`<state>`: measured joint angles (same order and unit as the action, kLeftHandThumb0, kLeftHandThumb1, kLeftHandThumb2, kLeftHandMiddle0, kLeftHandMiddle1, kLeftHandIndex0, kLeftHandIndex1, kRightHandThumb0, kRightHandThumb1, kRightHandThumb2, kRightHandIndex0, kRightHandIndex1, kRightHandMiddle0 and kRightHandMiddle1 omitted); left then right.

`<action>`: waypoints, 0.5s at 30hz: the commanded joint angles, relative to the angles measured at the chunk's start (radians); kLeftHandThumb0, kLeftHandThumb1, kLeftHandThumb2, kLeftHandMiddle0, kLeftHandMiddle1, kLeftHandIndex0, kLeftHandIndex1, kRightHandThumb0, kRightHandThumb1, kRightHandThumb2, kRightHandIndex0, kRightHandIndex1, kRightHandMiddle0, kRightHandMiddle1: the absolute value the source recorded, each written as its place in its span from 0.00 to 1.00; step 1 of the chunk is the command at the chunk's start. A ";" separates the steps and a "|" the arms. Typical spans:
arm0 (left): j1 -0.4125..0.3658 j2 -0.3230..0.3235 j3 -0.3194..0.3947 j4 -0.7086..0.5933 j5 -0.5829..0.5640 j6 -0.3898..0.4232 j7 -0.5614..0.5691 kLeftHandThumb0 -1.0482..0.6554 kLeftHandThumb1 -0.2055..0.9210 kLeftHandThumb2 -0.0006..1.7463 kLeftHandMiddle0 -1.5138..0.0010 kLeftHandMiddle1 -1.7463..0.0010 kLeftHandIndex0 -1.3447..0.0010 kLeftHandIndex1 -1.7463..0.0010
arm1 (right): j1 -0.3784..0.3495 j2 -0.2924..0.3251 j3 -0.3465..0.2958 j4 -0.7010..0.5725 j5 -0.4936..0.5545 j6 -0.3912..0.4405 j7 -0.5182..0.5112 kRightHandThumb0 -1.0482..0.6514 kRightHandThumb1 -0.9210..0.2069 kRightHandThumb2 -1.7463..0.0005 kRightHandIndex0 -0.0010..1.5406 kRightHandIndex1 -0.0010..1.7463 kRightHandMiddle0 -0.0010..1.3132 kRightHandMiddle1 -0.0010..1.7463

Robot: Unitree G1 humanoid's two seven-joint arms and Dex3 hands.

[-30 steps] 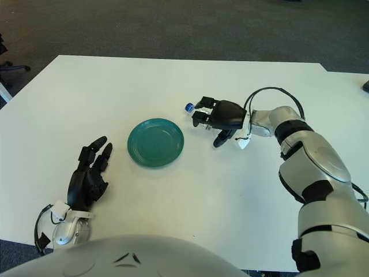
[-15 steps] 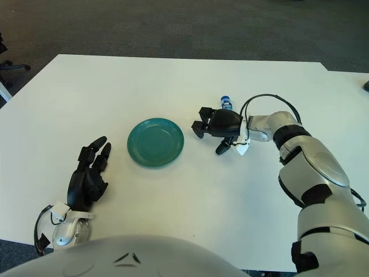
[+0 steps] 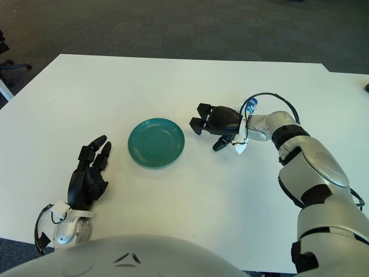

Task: Put the bottle into the plate.

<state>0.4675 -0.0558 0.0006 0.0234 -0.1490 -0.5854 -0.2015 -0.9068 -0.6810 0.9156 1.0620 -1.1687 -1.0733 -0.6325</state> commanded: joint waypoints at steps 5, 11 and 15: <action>0.000 0.018 0.012 0.053 -0.013 0.020 -0.002 0.09 1.00 0.56 0.81 1.00 1.00 0.58 | 0.011 0.008 -0.013 -0.002 0.007 0.002 -0.006 0.37 0.36 0.39 0.59 1.00 0.35 1.00; -0.007 0.025 0.015 0.064 -0.021 0.016 -0.003 0.09 1.00 0.56 0.81 1.00 1.00 0.58 | 0.016 0.009 -0.019 -0.009 0.011 0.009 -0.012 0.37 0.36 0.39 0.58 1.00 0.35 1.00; -0.013 0.029 0.019 0.071 -0.026 0.016 -0.006 0.09 1.00 0.56 0.81 1.00 1.00 0.58 | 0.020 0.013 -0.027 -0.010 0.015 0.012 -0.017 0.37 0.37 0.39 0.58 1.00 0.36 1.00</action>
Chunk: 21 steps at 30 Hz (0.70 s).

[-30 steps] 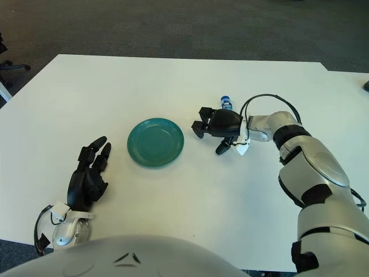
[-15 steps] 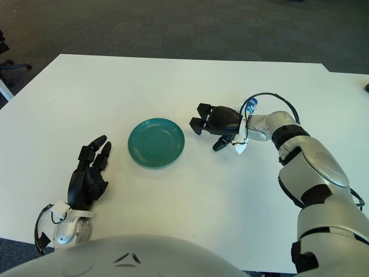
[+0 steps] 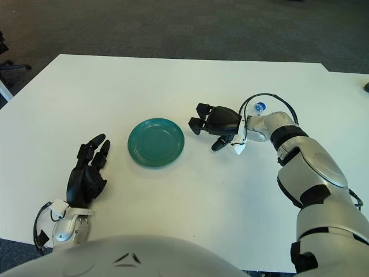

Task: Put the bottle into the plate.

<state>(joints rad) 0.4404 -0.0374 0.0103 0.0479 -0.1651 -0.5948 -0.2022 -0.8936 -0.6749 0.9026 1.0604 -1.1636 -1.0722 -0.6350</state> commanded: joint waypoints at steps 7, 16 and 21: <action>0.000 0.018 0.018 0.062 -0.020 0.025 -0.011 0.09 1.00 0.56 0.81 1.00 1.00 0.58 | 0.013 0.014 -0.026 -0.013 0.008 0.019 -0.042 0.36 0.38 0.38 0.58 1.00 0.36 1.00; -0.023 0.027 0.028 0.090 -0.031 0.022 -0.017 0.09 1.00 0.56 0.81 1.00 1.00 0.58 | 0.015 0.015 -0.044 -0.021 0.018 0.030 -0.047 0.36 0.38 0.37 0.56 1.00 0.37 1.00; -0.036 0.031 0.035 0.104 -0.036 0.023 -0.021 0.09 1.00 0.56 0.81 1.00 1.00 0.58 | 0.000 0.007 -0.076 -0.034 0.057 0.013 0.009 0.37 0.36 0.39 0.51 1.00 0.35 1.00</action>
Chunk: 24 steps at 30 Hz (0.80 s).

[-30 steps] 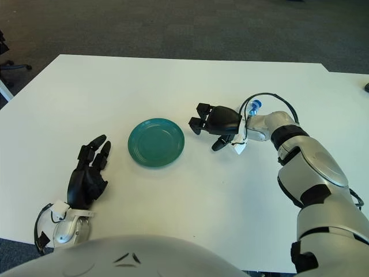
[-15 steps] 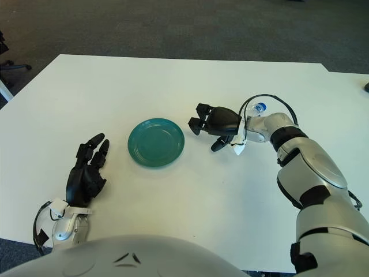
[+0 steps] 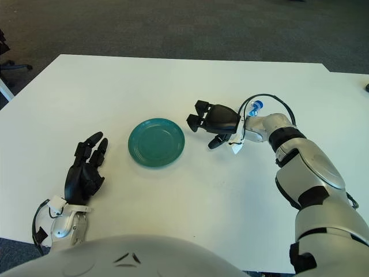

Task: Put the bottle into the plate.

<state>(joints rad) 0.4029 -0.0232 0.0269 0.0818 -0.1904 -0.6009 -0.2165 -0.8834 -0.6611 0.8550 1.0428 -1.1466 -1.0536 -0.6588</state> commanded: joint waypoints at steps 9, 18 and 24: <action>-0.034 0.025 0.040 0.105 -0.021 0.035 -0.020 0.09 1.00 0.56 0.81 1.00 1.00 0.58 | -0.022 -0.013 -0.141 -0.027 0.221 -0.043 0.277 0.35 0.09 0.63 0.30 0.78 0.18 0.93; -0.059 0.027 0.058 0.132 -0.026 0.037 -0.032 0.09 1.00 0.56 0.81 1.00 1.00 0.58 | -0.001 -0.017 -0.204 -0.096 0.257 0.001 0.383 0.11 0.00 0.69 0.21 0.23 0.01 0.57; -0.073 0.027 0.068 0.148 -0.029 0.039 -0.040 0.09 1.00 0.56 0.81 1.00 1.00 0.58 | -0.024 -0.062 -0.255 -0.152 0.300 -0.013 0.478 0.02 0.00 0.67 0.17 0.07 0.00 0.39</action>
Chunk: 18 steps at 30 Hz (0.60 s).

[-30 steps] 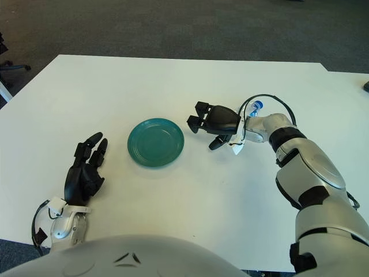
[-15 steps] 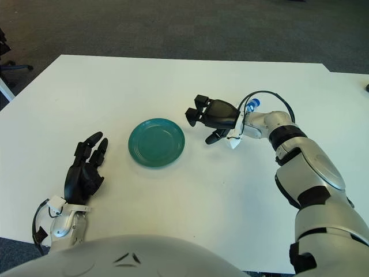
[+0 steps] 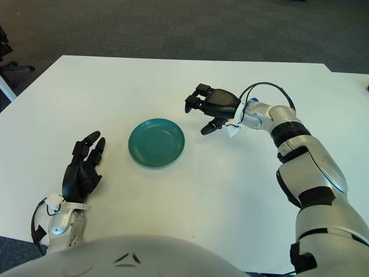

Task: Put the bottle into the plate.

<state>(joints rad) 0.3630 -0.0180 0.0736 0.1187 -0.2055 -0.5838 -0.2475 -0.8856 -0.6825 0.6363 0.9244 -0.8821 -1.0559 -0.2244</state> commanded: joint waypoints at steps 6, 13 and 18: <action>-0.060 0.032 0.042 0.139 -0.024 0.027 -0.023 0.09 1.00 0.56 0.81 1.00 1.00 0.58 | -0.046 -0.091 -0.072 -0.060 0.042 -0.016 0.123 0.00 0.00 0.62 0.11 0.02 0.00 0.21; -0.084 0.041 0.067 0.169 -0.036 0.028 -0.045 0.09 1.00 0.56 0.81 1.00 1.00 0.58 | -0.055 -0.129 -0.081 -0.067 0.005 0.000 0.139 0.00 0.00 0.61 0.04 0.00 0.00 0.11; -0.097 0.048 0.080 0.191 -0.047 0.021 -0.060 0.09 1.00 0.56 0.81 1.00 1.00 0.58 | -0.052 -0.157 -0.069 -0.055 -0.042 0.011 0.121 0.00 0.00 0.62 0.01 0.00 0.00 0.05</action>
<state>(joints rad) 0.2432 0.0417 0.1486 0.2352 -0.2277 -0.5611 -0.2917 -0.9273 -0.8208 0.5653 0.8661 -0.8929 -1.0559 -0.0964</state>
